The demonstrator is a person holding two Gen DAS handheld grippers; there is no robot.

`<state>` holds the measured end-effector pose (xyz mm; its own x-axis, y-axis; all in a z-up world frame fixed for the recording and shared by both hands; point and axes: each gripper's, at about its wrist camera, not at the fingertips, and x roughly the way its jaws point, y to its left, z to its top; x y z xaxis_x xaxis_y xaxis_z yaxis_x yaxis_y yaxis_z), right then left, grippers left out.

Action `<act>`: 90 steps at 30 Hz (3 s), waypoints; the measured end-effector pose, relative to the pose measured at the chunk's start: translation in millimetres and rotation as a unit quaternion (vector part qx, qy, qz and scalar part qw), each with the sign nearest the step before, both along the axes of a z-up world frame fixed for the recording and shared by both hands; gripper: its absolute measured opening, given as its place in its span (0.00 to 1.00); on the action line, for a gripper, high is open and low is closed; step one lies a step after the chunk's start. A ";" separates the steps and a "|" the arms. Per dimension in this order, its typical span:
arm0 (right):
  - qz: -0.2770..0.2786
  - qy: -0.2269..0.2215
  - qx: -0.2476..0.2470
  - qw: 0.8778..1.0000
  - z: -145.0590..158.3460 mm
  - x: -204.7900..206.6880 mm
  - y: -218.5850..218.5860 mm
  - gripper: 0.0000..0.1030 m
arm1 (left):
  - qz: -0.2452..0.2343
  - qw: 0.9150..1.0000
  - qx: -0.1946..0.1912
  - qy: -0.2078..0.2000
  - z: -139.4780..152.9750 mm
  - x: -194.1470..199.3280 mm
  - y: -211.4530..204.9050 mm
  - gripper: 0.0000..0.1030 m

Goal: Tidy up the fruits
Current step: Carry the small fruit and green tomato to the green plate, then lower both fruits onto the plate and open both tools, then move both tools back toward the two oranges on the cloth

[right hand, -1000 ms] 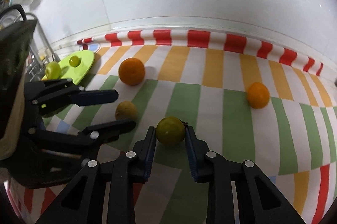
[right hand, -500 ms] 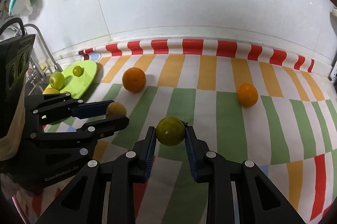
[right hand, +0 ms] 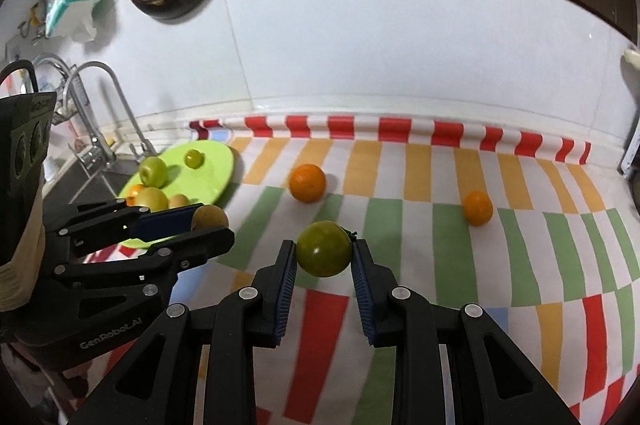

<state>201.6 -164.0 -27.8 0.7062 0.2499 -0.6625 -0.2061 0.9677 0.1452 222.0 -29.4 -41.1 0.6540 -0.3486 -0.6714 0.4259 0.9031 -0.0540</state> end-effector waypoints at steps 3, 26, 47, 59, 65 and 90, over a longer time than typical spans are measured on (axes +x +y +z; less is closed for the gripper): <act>0.008 -0.013 0.001 1.000 11.1 -5.5 8.5 0.28 | 0.019 1.000 -0.004 -0.012 10.7 -9.1 12.2 0.26; 0.101 -0.061 0.013 0.993 53.7 9.0 109.7 0.28 | 0.131 0.990 0.000 -0.053 39.4 -21.0 120.9 0.26; 0.143 -0.011 -0.003 0.990 12.1 79.9 185.4 0.28 | 0.142 0.990 -0.006 -0.003 -6.3 36.4 177.1 0.26; 0.141 0.011 -0.009 0.990 -5.3 101.2 186.7 0.30 | 0.147 0.989 0.000 0.003 -16.0 50.3 176.7 0.30; 0.117 -0.001 -0.004 0.993 3.1 82.8 171.5 0.30 | 0.161 0.987 0.004 -0.014 -2.4 29.2 172.3 0.39; 0.004 -0.088 -0.025 0.996 63.7 -28.5 77.1 0.75 | 0.202 0.976 0.011 -0.080 56.8 -59.8 113.7 0.89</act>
